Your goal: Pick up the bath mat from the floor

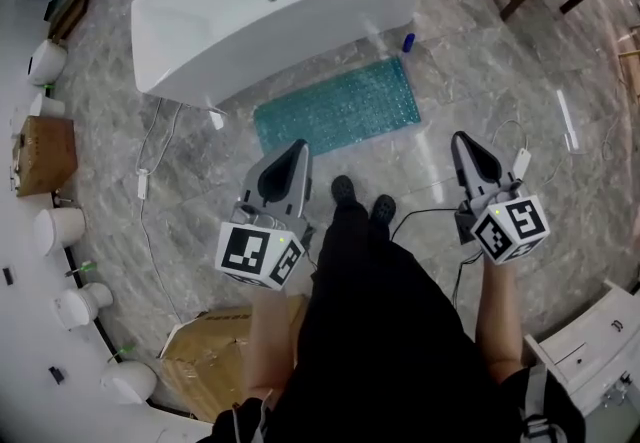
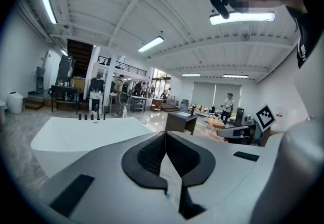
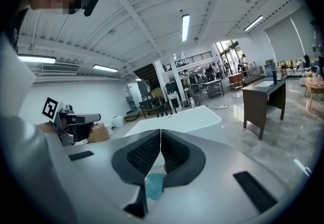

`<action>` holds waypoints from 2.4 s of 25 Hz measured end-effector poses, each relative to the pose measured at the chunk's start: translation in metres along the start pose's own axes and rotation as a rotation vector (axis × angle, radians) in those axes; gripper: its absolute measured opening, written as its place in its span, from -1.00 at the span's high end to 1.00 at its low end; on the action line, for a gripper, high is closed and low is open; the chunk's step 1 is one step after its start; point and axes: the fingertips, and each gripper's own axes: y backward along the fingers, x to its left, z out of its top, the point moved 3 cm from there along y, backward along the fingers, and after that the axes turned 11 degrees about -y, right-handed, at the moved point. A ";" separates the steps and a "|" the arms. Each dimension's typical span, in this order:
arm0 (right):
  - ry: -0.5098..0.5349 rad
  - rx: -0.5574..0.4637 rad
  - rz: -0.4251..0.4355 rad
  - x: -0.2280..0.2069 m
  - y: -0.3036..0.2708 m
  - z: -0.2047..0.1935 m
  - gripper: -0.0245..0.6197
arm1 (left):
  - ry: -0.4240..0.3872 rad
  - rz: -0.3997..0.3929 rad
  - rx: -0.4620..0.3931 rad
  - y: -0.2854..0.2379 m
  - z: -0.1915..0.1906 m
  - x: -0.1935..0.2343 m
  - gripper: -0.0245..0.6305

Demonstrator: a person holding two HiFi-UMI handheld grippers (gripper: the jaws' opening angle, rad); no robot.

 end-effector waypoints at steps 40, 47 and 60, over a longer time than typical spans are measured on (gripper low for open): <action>-0.034 0.289 -0.094 -0.188 -0.184 0.047 0.88 | 0.112 -0.175 0.081 -0.314 -0.016 0.040 0.88; -0.094 0.497 0.037 -0.267 -0.221 0.004 0.88 | 0.199 -0.053 0.183 -0.364 -0.045 0.010 0.88; 0.035 0.761 0.086 -0.386 -0.309 -0.144 0.84 | 0.375 0.043 0.203 -0.468 -0.170 -0.033 0.88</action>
